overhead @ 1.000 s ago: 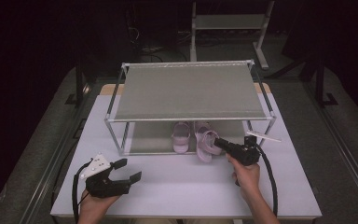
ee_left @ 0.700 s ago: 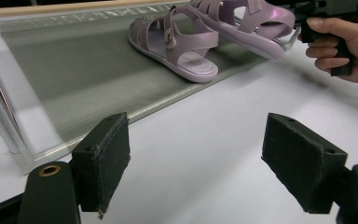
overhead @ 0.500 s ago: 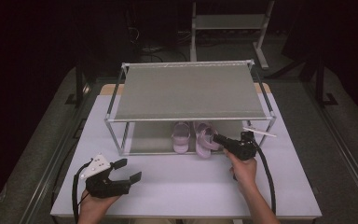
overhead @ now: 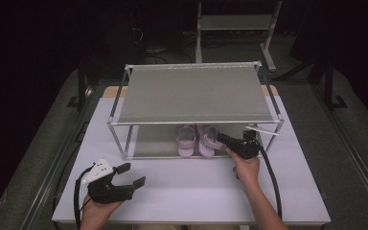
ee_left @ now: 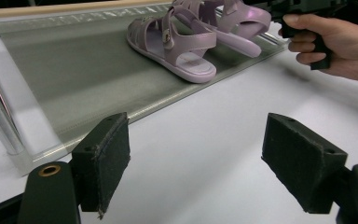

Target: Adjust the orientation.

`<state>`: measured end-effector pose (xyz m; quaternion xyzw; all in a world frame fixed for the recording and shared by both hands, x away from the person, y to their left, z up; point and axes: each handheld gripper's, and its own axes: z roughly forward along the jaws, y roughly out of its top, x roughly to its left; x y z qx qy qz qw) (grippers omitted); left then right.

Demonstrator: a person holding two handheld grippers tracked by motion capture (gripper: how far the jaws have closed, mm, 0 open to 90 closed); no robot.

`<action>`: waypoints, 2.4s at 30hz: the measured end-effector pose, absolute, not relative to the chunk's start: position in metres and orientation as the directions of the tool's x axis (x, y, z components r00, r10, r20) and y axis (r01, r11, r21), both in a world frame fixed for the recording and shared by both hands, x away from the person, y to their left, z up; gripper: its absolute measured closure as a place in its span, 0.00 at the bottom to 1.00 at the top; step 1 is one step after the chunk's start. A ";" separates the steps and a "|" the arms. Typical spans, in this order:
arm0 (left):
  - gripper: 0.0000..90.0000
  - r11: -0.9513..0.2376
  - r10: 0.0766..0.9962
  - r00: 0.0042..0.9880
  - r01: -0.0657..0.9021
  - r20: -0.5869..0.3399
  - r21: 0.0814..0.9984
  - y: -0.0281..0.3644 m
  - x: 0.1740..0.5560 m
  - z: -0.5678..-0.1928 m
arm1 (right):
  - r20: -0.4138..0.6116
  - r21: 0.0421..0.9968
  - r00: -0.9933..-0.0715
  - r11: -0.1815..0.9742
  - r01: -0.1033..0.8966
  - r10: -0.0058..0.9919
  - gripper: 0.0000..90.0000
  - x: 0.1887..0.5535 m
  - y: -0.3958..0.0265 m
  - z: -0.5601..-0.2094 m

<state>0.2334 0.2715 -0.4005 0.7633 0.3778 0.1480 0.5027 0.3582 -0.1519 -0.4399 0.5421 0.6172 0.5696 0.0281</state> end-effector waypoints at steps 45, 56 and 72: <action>0.25 -0.209 0.718 0.678 0.430 -0.161 0.878 0.269 0.232 -0.401 | 0.552 0.747 -0.389 -0.231 0.623 0.737 0.87 0.363 -0.139 -0.452; 0.25 -0.209 0.718 0.678 0.429 -0.160 0.879 0.270 0.231 -0.400 | 0.567 0.742 -0.387 -0.247 0.623 0.728 0.84 0.362 -0.141 -0.452; 0.25 -0.210 0.713 0.681 0.433 -0.166 0.877 0.268 0.232 -0.401 | 0.595 0.740 -0.393 -0.288 0.607 0.701 0.82 0.360 -0.146 -0.446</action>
